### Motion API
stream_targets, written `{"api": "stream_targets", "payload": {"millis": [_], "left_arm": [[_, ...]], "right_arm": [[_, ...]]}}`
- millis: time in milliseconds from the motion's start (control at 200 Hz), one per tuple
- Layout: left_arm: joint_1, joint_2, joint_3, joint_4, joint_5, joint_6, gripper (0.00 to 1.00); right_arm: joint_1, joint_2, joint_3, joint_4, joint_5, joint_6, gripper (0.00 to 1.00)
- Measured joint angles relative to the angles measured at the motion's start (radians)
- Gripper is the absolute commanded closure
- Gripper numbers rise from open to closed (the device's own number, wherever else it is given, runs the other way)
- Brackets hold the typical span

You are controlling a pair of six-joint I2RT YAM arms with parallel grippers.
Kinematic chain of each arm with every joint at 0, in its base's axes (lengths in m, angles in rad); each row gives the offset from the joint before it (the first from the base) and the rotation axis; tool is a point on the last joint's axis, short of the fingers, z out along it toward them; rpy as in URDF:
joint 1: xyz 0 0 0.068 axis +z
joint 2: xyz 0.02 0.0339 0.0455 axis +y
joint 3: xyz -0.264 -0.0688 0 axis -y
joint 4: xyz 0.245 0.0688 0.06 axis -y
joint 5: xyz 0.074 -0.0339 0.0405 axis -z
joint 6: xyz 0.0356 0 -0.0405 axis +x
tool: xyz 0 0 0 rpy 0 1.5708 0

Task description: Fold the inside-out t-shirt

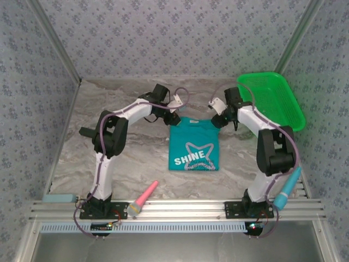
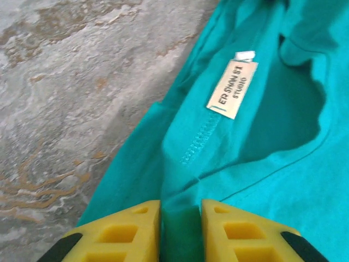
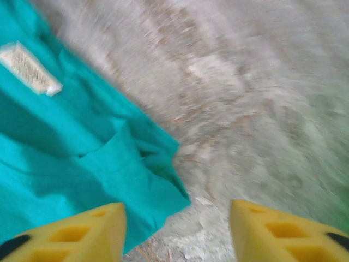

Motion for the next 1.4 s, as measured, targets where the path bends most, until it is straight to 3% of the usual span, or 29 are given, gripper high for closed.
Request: {"api": "stream_targets", "payload": {"millis": [15, 35, 45, 250, 350, 420, 590, 840, 944, 1244, 1399], "left_arm": [[0.002, -0.004, -0.006, 0.003, -0.007, -0.01, 0.69], [0.002, -0.011, -0.011, 0.005, -0.015, -0.021, 0.69], [0.003, -0.014, -0.015, 0.006, -0.019, -0.027, 0.69], [0.034, -0.135, -0.077, 0.009, -0.077, -0.201, 0.66], [0.043, -0.2, -0.088, 0.014, -0.054, -0.337, 0.65], [0.029, -0.24, -0.109, 0.039, -0.022, -0.427, 0.64], [-0.074, -0.252, -0.167, 0.084, -0.018, -0.569, 0.64], [-0.096, -0.151, -0.225, 0.097, -0.1, -0.678, 0.64], [-0.09, -0.148, -0.262, 0.095, -0.129, -0.681, 0.64], [-0.144, -0.148, -0.311, 0.087, -0.155, -0.634, 0.65], [-0.144, -0.148, -0.311, 0.09, -0.156, -0.612, 0.65]], "right_arm": [[0.0, -0.021, -0.011, 0.015, 0.011, 0.013, 0.3], [0.0, -0.057, -0.027, 0.035, 0.021, 0.044, 0.05], [0.001, -0.075, -0.035, 0.046, 0.032, 0.053, 0.01], [0.028, -0.413, -0.142, 0.124, 0.175, 0.364, 0.0], [0.007, -0.505, -0.149, 0.085, 0.133, 0.56, 0.16], [-0.01, -0.518, -0.163, 0.064, 0.06, 0.66, 0.22], [-0.014, -0.348, -0.173, 0.016, -0.1, 0.777, 0.29], [-0.039, -0.001, -0.137, 0.008, -0.197, 0.765, 0.33], [-0.06, 0.081, -0.094, 0.006, -0.223, 0.749, 0.45], [-0.084, 0.226, 0.018, 0.02, -0.28, 0.679, 0.6], [-0.088, 0.272, 0.074, 0.011, -0.335, 0.628, 0.89]]}}
